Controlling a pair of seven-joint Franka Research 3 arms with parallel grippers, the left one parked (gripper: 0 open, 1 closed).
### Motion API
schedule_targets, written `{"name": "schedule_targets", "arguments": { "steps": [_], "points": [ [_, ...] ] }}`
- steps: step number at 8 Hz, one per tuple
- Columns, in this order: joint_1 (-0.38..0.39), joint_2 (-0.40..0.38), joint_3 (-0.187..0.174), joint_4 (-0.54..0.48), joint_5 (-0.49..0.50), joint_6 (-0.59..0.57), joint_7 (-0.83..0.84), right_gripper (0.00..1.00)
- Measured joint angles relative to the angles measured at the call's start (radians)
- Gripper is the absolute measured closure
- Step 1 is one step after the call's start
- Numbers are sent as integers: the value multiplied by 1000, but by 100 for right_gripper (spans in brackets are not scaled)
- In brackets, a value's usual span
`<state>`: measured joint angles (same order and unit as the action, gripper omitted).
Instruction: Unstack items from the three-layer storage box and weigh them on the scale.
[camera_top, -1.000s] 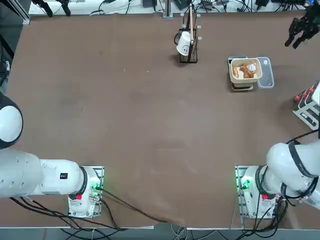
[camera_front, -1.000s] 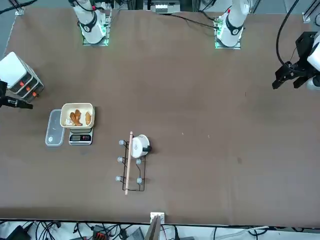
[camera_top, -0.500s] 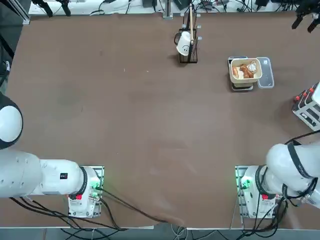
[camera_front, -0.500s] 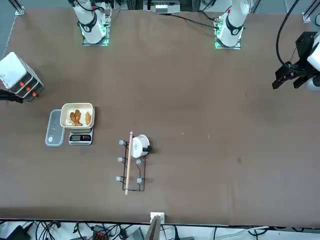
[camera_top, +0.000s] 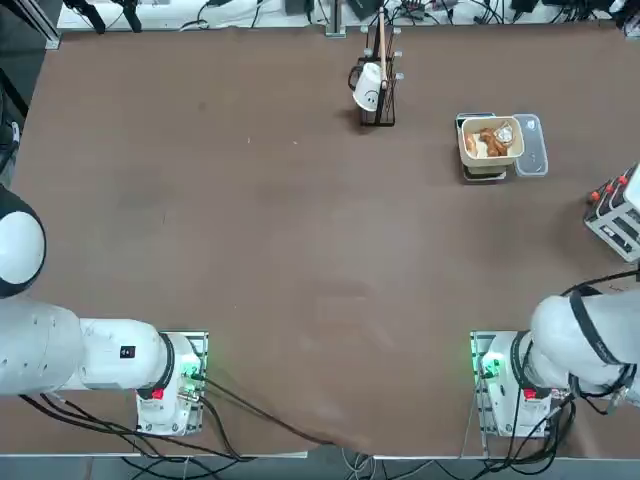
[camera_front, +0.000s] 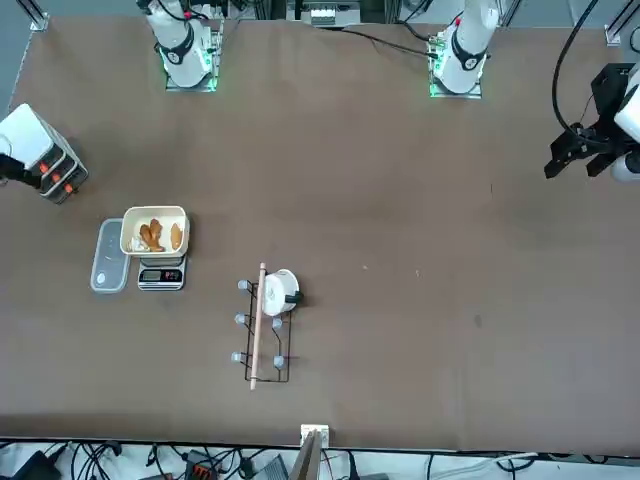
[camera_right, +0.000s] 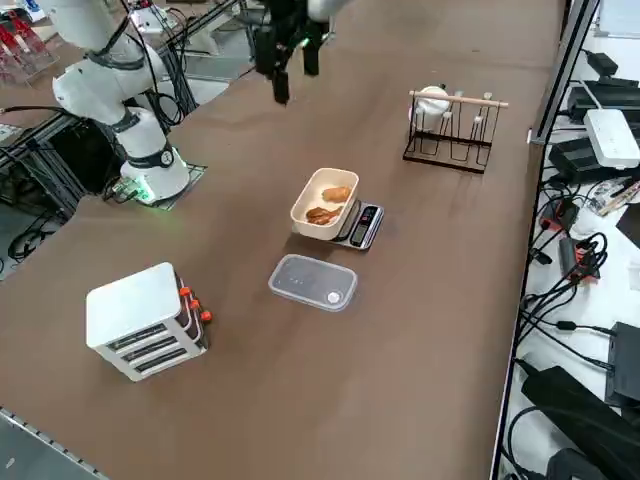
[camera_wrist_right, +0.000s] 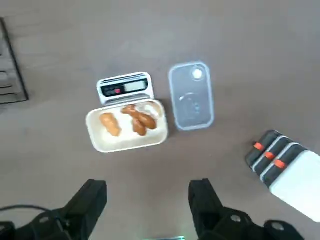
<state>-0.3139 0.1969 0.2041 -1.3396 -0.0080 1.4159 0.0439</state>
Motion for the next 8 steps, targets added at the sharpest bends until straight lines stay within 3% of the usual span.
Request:
{"name": "schedule_targets", "arguments": {
  "steps": [1,2,5,6,8],
  "points": [
    [108,-8,-65,-1,15,-1,15,0],
    [193,-15,-108,-11,15,4,23,0],
    [318,-134,-131,-239,2,248,25,0],
    [319,-190,-135,-318,2,275,25,0],
    [315,-248,-152,-370,9,242,24,0]
  ]
}}
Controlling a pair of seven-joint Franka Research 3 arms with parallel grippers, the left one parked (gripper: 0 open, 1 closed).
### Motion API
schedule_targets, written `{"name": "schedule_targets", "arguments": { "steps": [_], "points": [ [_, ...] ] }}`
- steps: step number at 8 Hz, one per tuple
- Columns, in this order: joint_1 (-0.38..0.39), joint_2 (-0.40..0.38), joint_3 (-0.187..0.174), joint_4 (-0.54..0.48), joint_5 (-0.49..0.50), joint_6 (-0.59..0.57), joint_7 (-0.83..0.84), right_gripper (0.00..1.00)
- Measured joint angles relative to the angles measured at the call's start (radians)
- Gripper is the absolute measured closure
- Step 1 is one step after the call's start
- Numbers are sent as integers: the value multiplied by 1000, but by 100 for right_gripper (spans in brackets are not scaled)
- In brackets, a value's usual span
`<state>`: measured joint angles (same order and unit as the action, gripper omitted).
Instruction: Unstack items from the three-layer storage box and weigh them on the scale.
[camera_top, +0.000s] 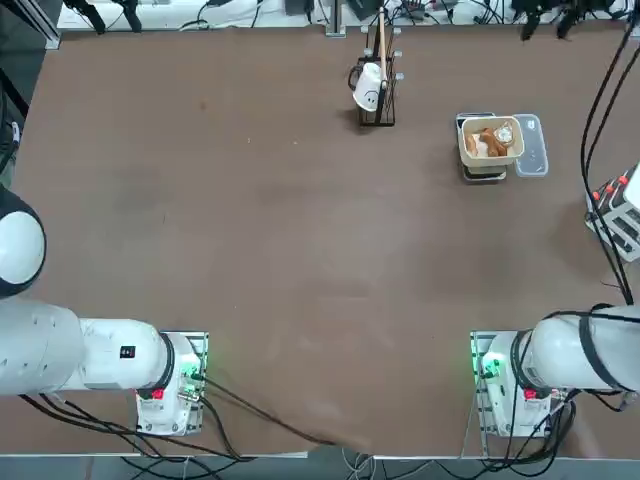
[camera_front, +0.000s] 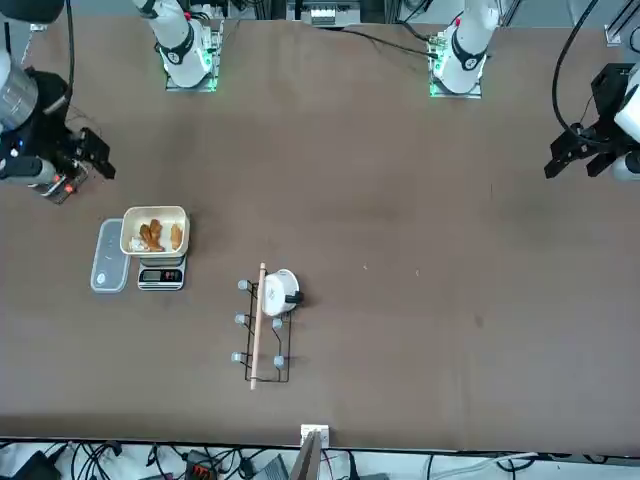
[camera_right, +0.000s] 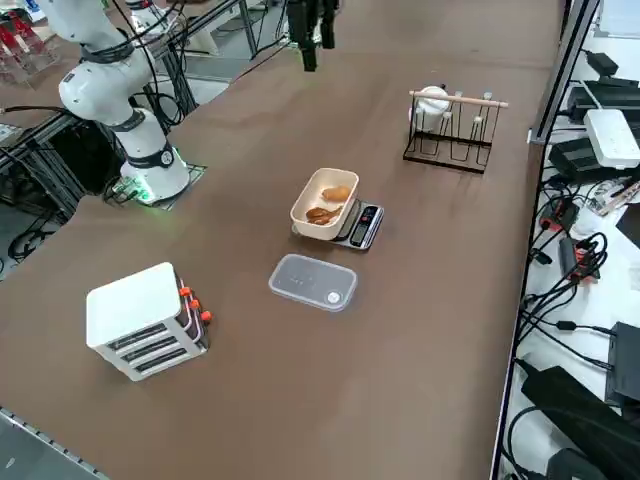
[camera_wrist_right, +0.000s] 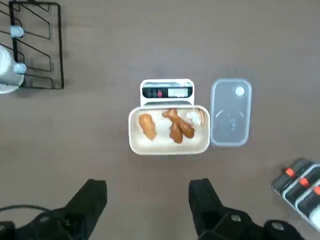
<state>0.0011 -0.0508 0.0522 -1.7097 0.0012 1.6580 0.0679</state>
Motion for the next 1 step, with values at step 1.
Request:
{"name": "schedule_targets", "arguments": {
  "steps": [1],
  "points": [
    [-7,-5,-5,2,16,-22,0,0]
  ]
}}
